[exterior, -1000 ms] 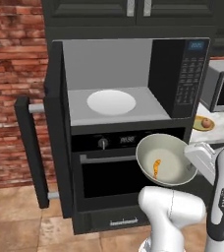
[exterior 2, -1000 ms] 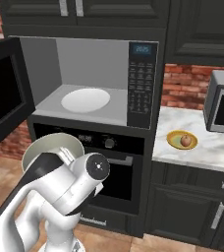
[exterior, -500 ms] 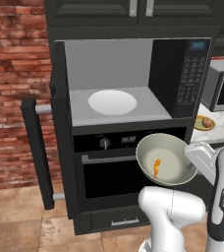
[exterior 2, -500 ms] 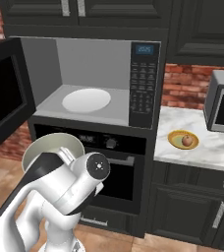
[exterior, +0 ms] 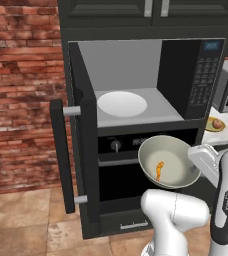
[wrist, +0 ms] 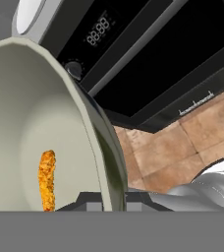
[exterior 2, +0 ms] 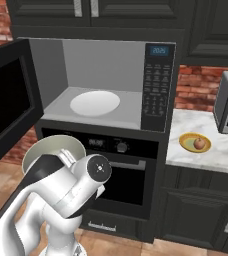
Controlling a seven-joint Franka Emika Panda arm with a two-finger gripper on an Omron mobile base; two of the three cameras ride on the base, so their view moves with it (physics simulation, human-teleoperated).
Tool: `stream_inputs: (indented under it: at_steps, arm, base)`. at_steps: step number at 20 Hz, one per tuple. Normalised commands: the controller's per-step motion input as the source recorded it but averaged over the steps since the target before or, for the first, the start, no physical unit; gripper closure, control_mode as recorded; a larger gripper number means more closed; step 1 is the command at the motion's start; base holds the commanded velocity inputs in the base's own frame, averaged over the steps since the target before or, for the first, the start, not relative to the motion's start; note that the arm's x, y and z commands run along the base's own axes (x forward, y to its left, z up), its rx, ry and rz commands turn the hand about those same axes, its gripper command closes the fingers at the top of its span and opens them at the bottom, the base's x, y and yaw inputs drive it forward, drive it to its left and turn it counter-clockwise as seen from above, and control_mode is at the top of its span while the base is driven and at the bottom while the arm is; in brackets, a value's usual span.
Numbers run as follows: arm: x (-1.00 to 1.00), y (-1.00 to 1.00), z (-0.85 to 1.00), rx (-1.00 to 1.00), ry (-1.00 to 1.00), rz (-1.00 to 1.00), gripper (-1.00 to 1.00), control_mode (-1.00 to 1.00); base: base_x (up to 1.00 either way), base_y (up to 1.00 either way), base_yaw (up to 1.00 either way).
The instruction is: Remove the peach from the bowl and place it on the small plate. Then place the bowl with only the shrimp in the microwave, close the door, and press the start button to microwave the shrimp.
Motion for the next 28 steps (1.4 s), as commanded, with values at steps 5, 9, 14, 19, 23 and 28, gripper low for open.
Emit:
stream_inputs:
  at_steps: [5,9,14,19,23,28]
  arm:
    - [0.0,0.0,0.0,0.0,0.0,0.0,1.0,1.0]
    - [0.06,0.0,-0.01,0.05,0.0,0.0,1.0,-1.0]
    - [0.48,0.19,0.37,0.09,-0.15,-0.01,1.0,-1.0]
    - [0.72,0.25,0.72,0.03,-0.08,-0.07,1.0,-1.0]
    - [0.88,0.0,0.42,0.03,0.07,-0.08,1.0,-1.0]
    - [1.0,-0.02,0.2,0.0,0.18,-0.06,1.0,-1.0]
  base:
    - [0.19,0.0,0.0]
    - [0.01,0.0,0.0]
    - [0.0,0.0,0.0]
    - [0.0,0.0,0.0]
    - [0.0,0.0,0.0]
    - [0.0,0.0,0.0]
